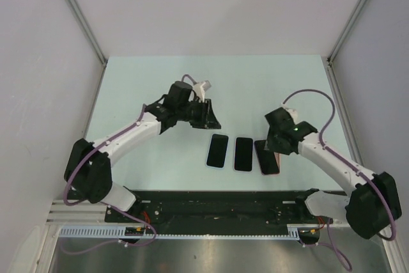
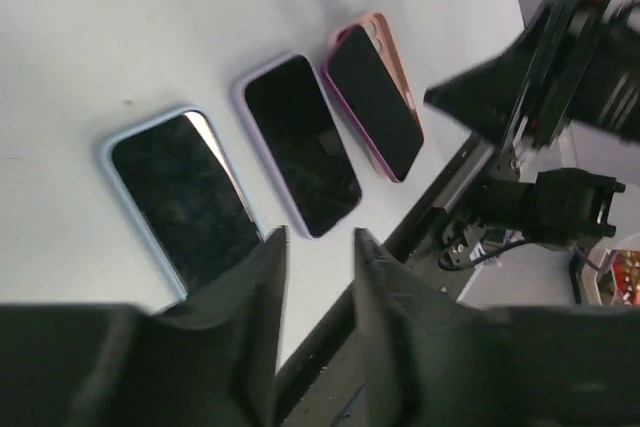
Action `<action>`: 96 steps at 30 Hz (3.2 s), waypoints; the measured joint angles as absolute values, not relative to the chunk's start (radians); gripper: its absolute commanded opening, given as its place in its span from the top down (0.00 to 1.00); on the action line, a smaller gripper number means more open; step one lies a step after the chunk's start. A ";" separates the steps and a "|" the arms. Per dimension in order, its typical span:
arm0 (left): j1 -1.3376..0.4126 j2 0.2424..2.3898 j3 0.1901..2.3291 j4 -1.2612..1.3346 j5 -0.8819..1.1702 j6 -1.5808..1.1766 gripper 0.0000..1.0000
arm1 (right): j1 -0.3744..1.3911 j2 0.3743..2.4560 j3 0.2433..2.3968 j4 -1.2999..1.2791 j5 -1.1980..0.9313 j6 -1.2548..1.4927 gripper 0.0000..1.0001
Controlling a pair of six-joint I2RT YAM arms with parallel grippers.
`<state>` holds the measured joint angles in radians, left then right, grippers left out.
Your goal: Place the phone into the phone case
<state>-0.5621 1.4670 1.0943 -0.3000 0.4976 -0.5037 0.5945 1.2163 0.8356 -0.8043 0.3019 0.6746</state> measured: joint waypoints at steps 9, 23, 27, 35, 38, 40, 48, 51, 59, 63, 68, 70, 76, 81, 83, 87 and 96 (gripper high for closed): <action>-0.776 1.629 1.196 -0.287 0.441 -0.498 1.00 | 0.223 1.142 0.802 -0.730 0.108 0.598 0.96; -0.945 1.954 1.453 -0.281 0.284 -0.523 1.00 | 0.035 1.291 0.777 -0.667 0.049 0.622 0.99; -0.965 1.984 1.468 -0.287 0.245 -0.527 1.00 | 0.015 1.314 0.746 -0.644 0.044 0.629 1.00; -0.980 2.056 1.482 -0.324 0.178 -0.553 1.00 | 0.010 1.369 0.718 -0.591 0.020 0.635 1.00; -0.980 2.088 1.502 -0.332 0.169 -0.559 1.00 | 0.010 1.390 0.711 -0.569 0.017 0.635 1.00; -0.981 2.106 1.516 -0.333 0.167 -0.561 1.00 | 0.010 1.396 0.705 -0.558 0.007 0.635 1.00; -0.982 2.146 1.564 -0.347 0.172 -0.576 1.00 | 0.010 1.401 0.690 -0.516 -0.035 0.635 1.00; -0.981 2.157 1.583 -0.357 0.180 -0.577 1.00 | 0.010 1.403 0.686 -0.498 -0.052 0.635 1.00; -0.982 2.193 1.612 -0.355 0.200 -0.588 1.00 | 0.003 1.411 0.683 -0.472 -0.089 0.631 1.00; -0.982 2.199 1.613 -0.348 0.212 -0.596 1.00 | 0.002 1.418 0.677 -0.438 -0.115 0.630 1.00; -0.982 2.203 1.613 -0.344 0.218 -0.603 1.00 | 0.000 1.430 0.675 -0.407 -0.145 0.631 1.00; -0.982 2.210 1.619 -0.344 0.223 -0.603 1.00 | 0.000 1.431 0.673 -0.397 -0.154 0.632 1.00; -0.981 2.240 1.662 -0.368 0.236 -0.603 1.00 | -0.005 1.430 0.659 -0.360 -0.171 0.635 1.00; -0.979 2.251 1.684 -0.390 0.236 -0.603 1.00 | -0.007 1.431 0.652 -0.329 -0.174 0.636 1.00; -0.979 2.254 1.692 -0.402 0.232 -0.603 1.00 | -0.007 1.432 0.650 -0.320 -0.176 0.637 1.00; -0.978 2.254 1.695 -0.407 0.220 -0.604 0.95 | -0.033 1.431 0.641 -0.307 -0.203 0.645 0.97; -0.951 2.212 1.635 -0.340 0.213 -0.638 0.73 | -0.162 1.377 0.638 -0.412 -0.221 0.583 0.67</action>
<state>-0.9512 2.2124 1.6348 -0.3401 0.2131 -0.6384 -0.1619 1.3773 0.6376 -0.4118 -0.2207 0.5827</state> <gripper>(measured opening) 0.226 0.215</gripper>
